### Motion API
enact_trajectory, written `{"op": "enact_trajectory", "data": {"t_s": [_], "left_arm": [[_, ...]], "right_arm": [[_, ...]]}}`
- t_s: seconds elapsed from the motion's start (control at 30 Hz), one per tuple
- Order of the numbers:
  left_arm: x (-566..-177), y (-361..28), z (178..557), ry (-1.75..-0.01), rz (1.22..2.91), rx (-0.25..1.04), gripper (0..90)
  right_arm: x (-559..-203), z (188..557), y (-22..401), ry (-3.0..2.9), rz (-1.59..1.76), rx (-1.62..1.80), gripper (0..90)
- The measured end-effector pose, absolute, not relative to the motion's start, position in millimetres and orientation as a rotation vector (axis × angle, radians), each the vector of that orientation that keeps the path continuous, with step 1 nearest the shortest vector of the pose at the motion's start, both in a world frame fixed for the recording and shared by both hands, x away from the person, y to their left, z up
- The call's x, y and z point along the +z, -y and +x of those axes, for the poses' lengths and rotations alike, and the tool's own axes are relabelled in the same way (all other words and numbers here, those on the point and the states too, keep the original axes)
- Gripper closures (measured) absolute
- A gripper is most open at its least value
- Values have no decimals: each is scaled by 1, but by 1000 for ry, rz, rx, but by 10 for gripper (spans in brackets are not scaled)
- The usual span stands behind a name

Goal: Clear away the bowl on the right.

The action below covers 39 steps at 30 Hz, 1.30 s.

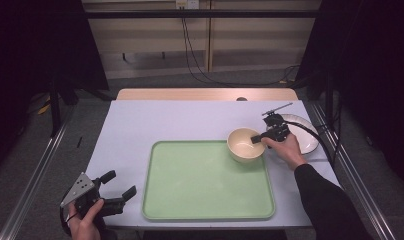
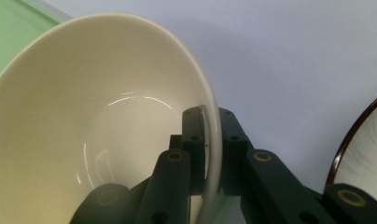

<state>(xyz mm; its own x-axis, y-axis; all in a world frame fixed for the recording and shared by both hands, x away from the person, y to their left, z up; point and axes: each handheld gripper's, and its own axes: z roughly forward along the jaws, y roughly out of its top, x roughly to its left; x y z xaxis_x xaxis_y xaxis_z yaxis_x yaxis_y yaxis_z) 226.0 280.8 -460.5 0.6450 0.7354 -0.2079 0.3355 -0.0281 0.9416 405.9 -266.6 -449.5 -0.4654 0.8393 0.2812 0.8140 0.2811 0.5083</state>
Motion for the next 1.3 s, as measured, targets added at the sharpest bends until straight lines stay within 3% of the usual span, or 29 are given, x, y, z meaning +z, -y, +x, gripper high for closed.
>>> {"op": "enact_trajectory", "data": {"t_s": [0.67, 0.97, 1.0, 1.1, 1.13, 1.3], "left_arm": [[-461, -280, 226, -898, 1624, 402, 17], [-461, -280, 226, -900, 1622, 402, 18], [-461, -280, 226, -899, 1624, 402, 17], [-461, -280, 226, -899, 1624, 401, 17], [-461, -280, 226, -898, 1624, 402, 18], [-461, -280, 226, -896, 1625, 397, 17]], "right_arm": [[-448, 401, 266, -2445, 1527, 972, 822], [-447, 399, 267, -2414, 1466, 1007, 648], [-447, 399, 267, -2396, 1457, 1015, 565], [-447, 400, 268, -2400, 1443, 1037, 525], [-447, 399, 267, -2378, 1441, 1048, 438], [-444, 398, 268, -2339, 1434, 1065, 318]]}}
